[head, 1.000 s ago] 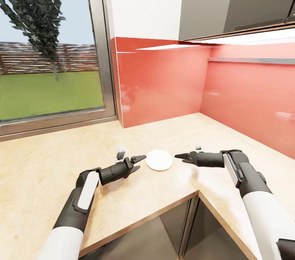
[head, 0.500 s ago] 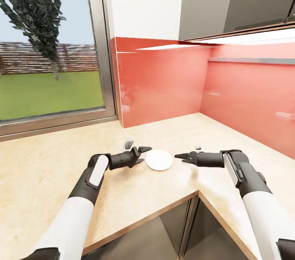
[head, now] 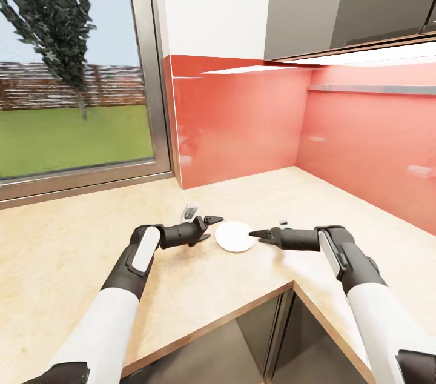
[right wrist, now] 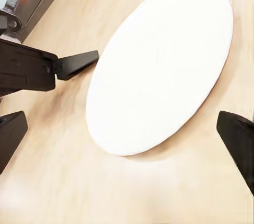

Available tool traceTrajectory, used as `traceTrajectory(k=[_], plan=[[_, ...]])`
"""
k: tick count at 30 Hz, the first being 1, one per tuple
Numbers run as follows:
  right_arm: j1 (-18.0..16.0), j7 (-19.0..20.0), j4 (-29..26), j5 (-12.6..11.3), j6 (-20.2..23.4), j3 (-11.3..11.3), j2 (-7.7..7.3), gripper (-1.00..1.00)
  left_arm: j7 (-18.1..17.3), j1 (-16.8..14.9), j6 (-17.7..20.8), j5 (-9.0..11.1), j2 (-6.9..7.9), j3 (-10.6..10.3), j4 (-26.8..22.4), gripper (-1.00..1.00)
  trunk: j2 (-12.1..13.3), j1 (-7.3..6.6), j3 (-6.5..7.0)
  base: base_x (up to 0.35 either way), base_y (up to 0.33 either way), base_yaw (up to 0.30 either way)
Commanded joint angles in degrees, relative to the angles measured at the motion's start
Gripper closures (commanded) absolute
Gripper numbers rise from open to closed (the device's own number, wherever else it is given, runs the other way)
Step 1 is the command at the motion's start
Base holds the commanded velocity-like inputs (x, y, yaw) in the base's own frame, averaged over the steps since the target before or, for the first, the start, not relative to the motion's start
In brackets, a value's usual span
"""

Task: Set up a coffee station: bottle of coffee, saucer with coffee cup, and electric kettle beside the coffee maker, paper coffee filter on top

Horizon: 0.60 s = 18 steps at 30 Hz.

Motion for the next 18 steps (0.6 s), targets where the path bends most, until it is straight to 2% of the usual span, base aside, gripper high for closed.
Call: traceTrajectory(k=[1,8,18], plan=[[0.0,-0.2,0.3,0.7,0.5,0.1,0.20,-1.00,-0.4,-0.1,0.4,-0.4,-0.08,0.3,0.0,-1.00,0.0,0.00,-0.08,0.000,0.000,0.000],[-0.8,-4.1,1.4,0.6,0.1,0.0,0.97,-1.00,-0.4,-0.1,0.4,-0.4,-0.08,0.3,0.0,-1.00,0.0,0.00,-0.08,0.000,0.000,0.000],[-1.6,-6.5,1.7,0.5,0.0,-0.3,1.49,-1.00,-0.4,-0.1,0.4,-0.4,-0.08,0.3,-0.1,-1.00,0.0,0.00,-0.08,0.000,0.000,0.000]])
